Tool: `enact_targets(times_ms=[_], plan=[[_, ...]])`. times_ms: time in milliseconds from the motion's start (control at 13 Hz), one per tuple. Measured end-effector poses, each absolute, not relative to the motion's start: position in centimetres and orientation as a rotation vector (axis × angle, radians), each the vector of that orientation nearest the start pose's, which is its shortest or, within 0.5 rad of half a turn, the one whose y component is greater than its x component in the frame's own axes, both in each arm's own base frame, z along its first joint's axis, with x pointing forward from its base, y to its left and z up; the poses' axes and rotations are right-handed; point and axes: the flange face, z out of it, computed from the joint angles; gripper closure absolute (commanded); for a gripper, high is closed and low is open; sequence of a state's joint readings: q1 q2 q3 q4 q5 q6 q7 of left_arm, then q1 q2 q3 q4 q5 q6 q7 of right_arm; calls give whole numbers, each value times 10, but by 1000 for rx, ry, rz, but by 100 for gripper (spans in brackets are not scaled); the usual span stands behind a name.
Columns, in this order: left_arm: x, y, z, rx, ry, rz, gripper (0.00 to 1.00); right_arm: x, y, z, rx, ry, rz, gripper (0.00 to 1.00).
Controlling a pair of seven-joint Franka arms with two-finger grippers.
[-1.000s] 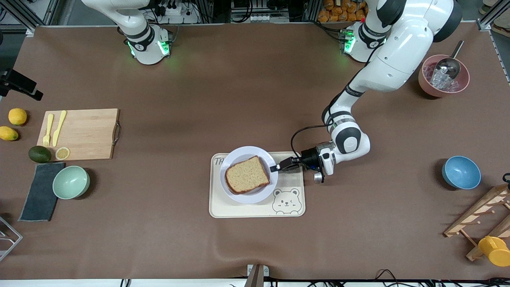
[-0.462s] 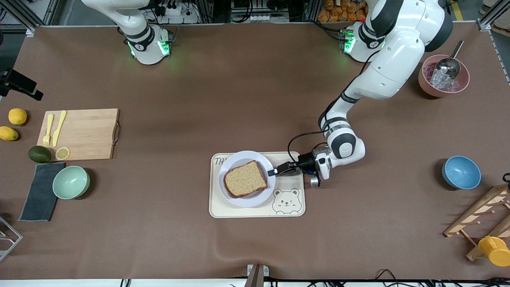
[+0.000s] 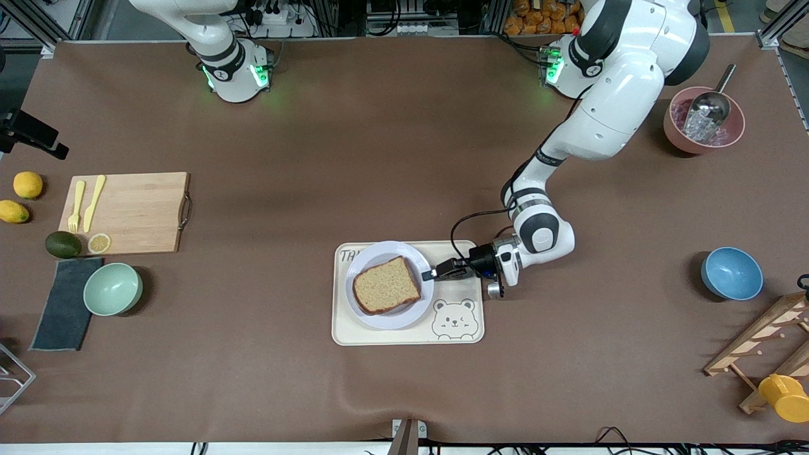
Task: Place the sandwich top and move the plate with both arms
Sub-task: 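Settle the plate on the tray with the left gripper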
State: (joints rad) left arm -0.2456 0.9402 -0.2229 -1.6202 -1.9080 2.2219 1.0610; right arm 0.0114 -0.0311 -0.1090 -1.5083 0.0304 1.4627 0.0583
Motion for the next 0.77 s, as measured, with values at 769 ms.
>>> enact_targets(times_ms=[769], plan=[[601, -318, 82, 1771, 225, 156, 76, 532, -48, 661, -3099, 234, 24, 0]])
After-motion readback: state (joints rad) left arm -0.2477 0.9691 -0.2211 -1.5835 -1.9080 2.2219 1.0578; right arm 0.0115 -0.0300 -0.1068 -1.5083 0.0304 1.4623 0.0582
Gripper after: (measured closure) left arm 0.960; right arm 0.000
